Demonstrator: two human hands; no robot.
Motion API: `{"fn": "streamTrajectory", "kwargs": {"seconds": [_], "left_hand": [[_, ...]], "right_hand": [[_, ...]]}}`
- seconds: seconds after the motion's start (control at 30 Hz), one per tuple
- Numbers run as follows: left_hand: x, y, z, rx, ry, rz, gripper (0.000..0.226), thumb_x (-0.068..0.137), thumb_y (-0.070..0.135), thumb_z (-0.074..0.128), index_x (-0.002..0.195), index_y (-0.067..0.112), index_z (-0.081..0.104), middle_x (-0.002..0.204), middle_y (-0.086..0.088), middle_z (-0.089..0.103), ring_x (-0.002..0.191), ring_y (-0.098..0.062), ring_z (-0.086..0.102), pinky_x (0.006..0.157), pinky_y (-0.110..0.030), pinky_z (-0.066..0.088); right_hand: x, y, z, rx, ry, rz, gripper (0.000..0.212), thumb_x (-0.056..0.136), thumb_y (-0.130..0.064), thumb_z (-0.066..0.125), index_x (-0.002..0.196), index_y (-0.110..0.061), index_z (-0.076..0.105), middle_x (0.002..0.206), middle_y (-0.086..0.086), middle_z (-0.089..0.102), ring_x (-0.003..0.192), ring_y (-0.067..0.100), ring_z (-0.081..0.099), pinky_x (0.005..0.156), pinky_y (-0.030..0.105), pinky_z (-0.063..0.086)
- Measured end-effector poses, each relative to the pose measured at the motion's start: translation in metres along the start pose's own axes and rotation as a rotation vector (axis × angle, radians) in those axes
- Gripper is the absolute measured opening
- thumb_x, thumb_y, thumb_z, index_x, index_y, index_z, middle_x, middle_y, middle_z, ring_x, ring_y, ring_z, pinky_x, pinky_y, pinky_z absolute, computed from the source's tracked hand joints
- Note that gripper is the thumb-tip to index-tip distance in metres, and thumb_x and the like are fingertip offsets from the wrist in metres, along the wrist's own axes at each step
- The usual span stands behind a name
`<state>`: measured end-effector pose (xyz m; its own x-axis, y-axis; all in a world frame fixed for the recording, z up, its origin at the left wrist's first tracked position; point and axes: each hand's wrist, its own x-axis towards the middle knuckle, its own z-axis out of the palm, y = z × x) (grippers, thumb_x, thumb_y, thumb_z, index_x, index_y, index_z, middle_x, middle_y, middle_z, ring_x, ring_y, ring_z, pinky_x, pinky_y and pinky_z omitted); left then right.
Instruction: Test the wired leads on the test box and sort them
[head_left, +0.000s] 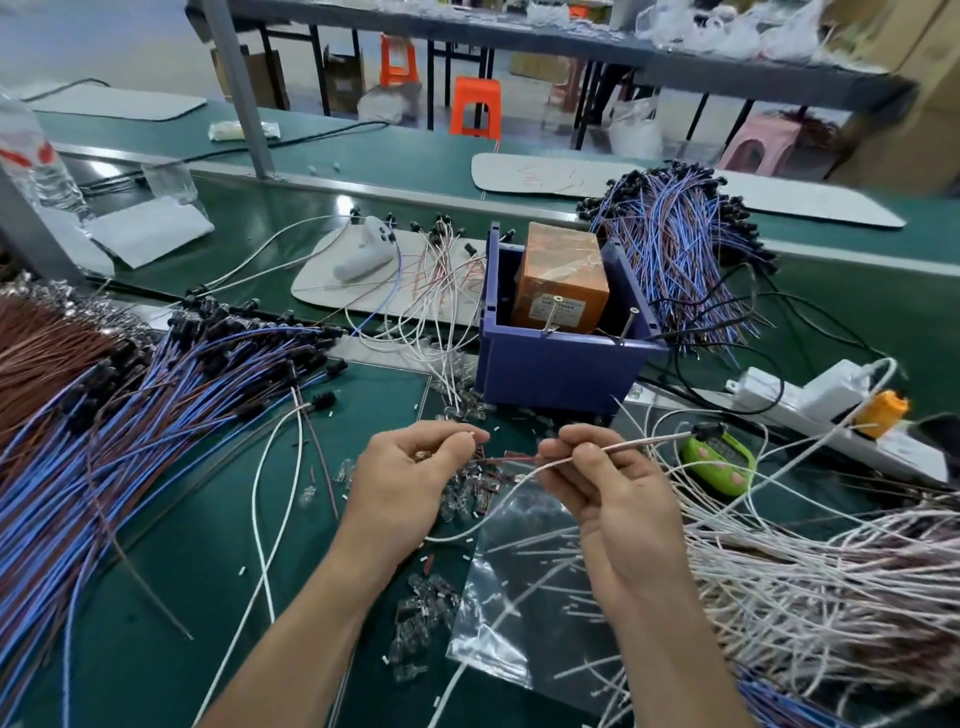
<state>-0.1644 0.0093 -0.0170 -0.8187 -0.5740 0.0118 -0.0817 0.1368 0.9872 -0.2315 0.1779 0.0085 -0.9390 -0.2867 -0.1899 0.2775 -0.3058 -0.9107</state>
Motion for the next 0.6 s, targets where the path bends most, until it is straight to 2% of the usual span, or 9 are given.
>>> {"fn": "streamTrajectory", "kwargs": {"seconds": [0.1, 0.13, 0.17, 0.2, 0.27, 0.37, 0.43, 0.53, 0.6], "left_hand": [[-0.003, -0.004, 0.003, 0.075, 0.004, 0.076, 0.016, 0.092, 0.035, 0.077, 0.093, 0.051, 0.080, 0.082, 0.015, 0.079, 0.081, -0.023, 0.074, 0.073, -0.043, 0.059], [-0.004, -0.004, 0.005, 0.069, 0.009, 0.096, 0.017, 0.091, 0.034, 0.077, 0.094, 0.051, 0.080, 0.081, 0.015, 0.079, 0.078, -0.021, 0.075, 0.072, -0.040, 0.061], [-0.004, -0.003, 0.006, 0.058, 0.012, 0.118, 0.019, 0.091, 0.031, 0.078, 0.094, 0.050, 0.080, 0.080, 0.016, 0.078, 0.077, -0.014, 0.076, 0.068, -0.030, 0.061], [-0.004, -0.003, 0.007, 0.050, 0.008, 0.138, 0.022, 0.090, 0.028, 0.079, 0.094, 0.049, 0.080, 0.079, 0.017, 0.078, 0.077, -0.006, 0.075, 0.066, -0.019, 0.057], [-0.004, -0.002, 0.009, 0.044, -0.010, 0.157, 0.026, 0.089, 0.023, 0.080, 0.093, 0.049, 0.080, 0.078, 0.017, 0.078, 0.075, 0.000, 0.074, 0.067, -0.009, 0.051], [-0.005, -0.004, 0.010, 0.042, -0.018, 0.164, 0.025, 0.089, 0.021, 0.080, 0.093, 0.045, 0.081, 0.073, 0.015, 0.077, 0.062, 0.004, 0.067, 0.058, -0.006, 0.046], [-0.007, -0.004, 0.011, 0.036, -0.031, 0.155, 0.023, 0.090, 0.020, 0.080, 0.094, 0.042, 0.081, 0.072, 0.013, 0.077, 0.056, 0.005, 0.062, 0.054, -0.006, 0.043], [-0.007, -0.003, 0.012, 0.014, -0.029, 0.161, 0.025, 0.090, 0.019, 0.078, 0.092, 0.044, 0.081, 0.074, 0.012, 0.077, 0.065, 0.000, 0.069, 0.062, -0.010, 0.048], [-0.007, -0.002, 0.013, -0.024, -0.009, 0.162, 0.027, 0.091, 0.018, 0.078, 0.090, 0.044, 0.081, 0.074, 0.009, 0.078, 0.070, -0.004, 0.073, 0.067, -0.013, 0.052]], "right_hand": [[0.003, 0.005, -0.003, 0.052, -0.007, -0.011, 0.039, 0.100, 0.000, 0.051, 0.082, -0.017, 0.081, 0.093, 0.017, 0.077, 0.090, 0.026, 0.076, 0.074, 0.029, 0.061], [0.004, 0.004, -0.004, 0.063, -0.009, -0.018, 0.039, 0.100, 0.000, 0.050, 0.082, -0.017, 0.081, 0.093, 0.017, 0.077, 0.090, 0.026, 0.076, 0.073, 0.029, 0.061], [0.004, 0.004, -0.004, 0.069, -0.012, -0.027, 0.040, 0.100, 0.000, 0.050, 0.082, -0.017, 0.081, 0.092, 0.017, 0.077, 0.090, 0.026, 0.076, 0.073, 0.029, 0.061], [0.005, 0.003, -0.005, 0.071, -0.014, -0.034, 0.040, 0.100, 0.001, 0.050, 0.081, -0.017, 0.081, 0.091, 0.017, 0.077, 0.088, 0.026, 0.076, 0.072, 0.029, 0.061], [0.005, 0.001, -0.008, 0.048, -0.009, -0.041, 0.040, 0.099, 0.004, 0.051, 0.081, -0.016, 0.080, 0.087, 0.016, 0.075, 0.084, 0.026, 0.075, 0.073, 0.030, 0.061], [0.002, -0.001, -0.012, 0.040, 0.001, -0.036, 0.034, 0.091, 0.011, 0.050, 0.082, -0.008, 0.076, 0.071, 0.014, 0.066, 0.079, 0.028, 0.067, 0.083, 0.037, 0.056], [-0.001, -0.003, -0.012, 0.139, -0.003, -0.014, 0.026, 0.091, 0.007, 0.050, 0.083, -0.003, 0.072, 0.061, 0.011, 0.057, 0.076, 0.032, 0.063, 0.085, 0.042, 0.056], [-0.004, -0.002, -0.012, 0.128, -0.067, -0.028, 0.029, 0.098, -0.007, 0.050, 0.081, -0.005, 0.074, 0.053, 0.009, 0.047, 0.067, 0.032, 0.066, 0.071, 0.038, 0.060], [-0.004, 0.002, -0.010, -0.005, -0.094, -0.055, 0.033, 0.099, -0.006, 0.051, 0.076, -0.009, 0.075, 0.052, 0.007, 0.050, 0.064, 0.029, 0.065, 0.067, 0.033, 0.059]]}}
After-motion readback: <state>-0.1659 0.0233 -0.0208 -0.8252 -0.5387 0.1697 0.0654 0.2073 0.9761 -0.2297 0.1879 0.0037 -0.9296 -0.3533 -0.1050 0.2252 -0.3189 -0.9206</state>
